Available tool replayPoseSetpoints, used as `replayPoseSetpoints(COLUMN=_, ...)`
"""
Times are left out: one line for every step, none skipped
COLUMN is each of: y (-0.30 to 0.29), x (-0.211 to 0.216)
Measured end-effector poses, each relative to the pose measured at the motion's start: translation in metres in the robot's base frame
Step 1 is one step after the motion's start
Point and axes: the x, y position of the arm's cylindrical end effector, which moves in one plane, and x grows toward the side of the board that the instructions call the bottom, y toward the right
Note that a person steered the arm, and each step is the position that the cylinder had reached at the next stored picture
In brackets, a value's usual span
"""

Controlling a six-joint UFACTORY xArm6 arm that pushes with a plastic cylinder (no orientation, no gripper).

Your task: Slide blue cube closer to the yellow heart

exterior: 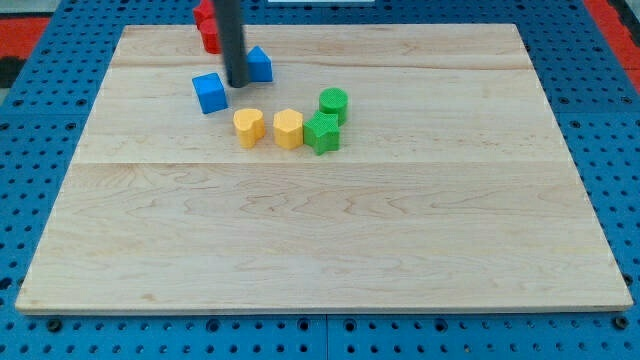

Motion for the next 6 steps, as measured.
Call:
replayPoseSetpoints(y=-0.058, x=-0.001)
replayPoseSetpoints(y=-0.089, x=0.004)
replayPoseSetpoints(y=-0.089, x=0.024)
replayPoseSetpoints(y=-0.062, x=0.035)
replayPoseSetpoints(y=-0.010, x=0.035)
replayPoseSetpoints(y=0.017, x=0.035)
